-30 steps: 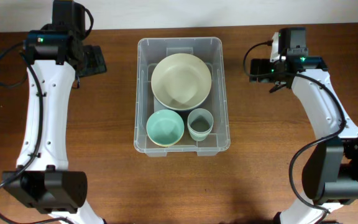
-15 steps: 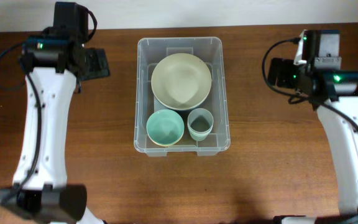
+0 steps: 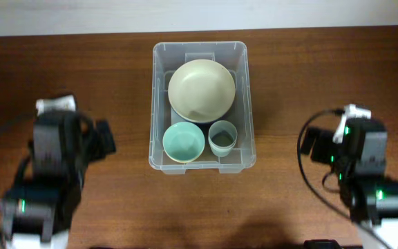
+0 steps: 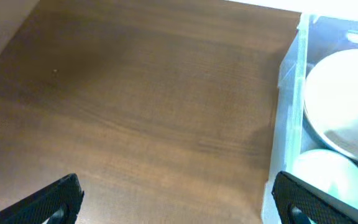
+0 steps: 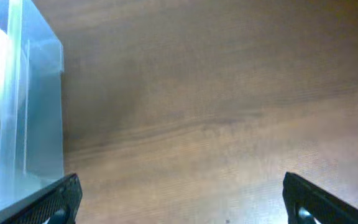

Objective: Pack container

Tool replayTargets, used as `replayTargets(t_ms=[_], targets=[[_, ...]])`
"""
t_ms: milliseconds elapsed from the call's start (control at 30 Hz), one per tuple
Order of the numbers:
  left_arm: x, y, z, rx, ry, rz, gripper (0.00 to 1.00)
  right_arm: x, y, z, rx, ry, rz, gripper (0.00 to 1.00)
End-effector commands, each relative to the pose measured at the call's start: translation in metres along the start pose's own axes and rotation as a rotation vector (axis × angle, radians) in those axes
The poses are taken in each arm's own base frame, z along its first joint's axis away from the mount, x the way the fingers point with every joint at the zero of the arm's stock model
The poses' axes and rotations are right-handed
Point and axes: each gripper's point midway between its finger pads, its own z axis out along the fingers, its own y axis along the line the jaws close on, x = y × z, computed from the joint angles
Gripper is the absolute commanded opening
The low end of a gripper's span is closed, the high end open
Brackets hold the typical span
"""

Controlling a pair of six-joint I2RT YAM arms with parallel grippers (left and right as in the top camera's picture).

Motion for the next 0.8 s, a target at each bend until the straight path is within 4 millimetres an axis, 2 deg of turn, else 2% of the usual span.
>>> replayTargets(t_ms=[0,67,200,400,767], targets=[[0.018,0.012,-0.020,0.017,-0.101,-0.018,1.00,0.016,-0.006,-0.014,-0.002,-0.045,0.052,0.99],[0.025,0.017,-0.029,0.029,-0.151,-0.048,1.00,0.024,-0.008,-0.020,-0.008,-0.071,0.055,0.99],[0.027,0.020,-0.037,0.038,-0.182,-0.060,1.00,0.025,-0.009,-0.024,-0.012,-0.088,0.057,0.99],[0.027,0.020,-0.037,0.037,-0.181,-0.059,1.00,0.039,-0.012,-0.022,0.001,-0.031,0.049,0.99],[0.027,0.020,-0.037,0.037,-0.180,-0.059,1.00,0.039,-0.013,-0.022,0.007,-0.031,0.040,0.99]])
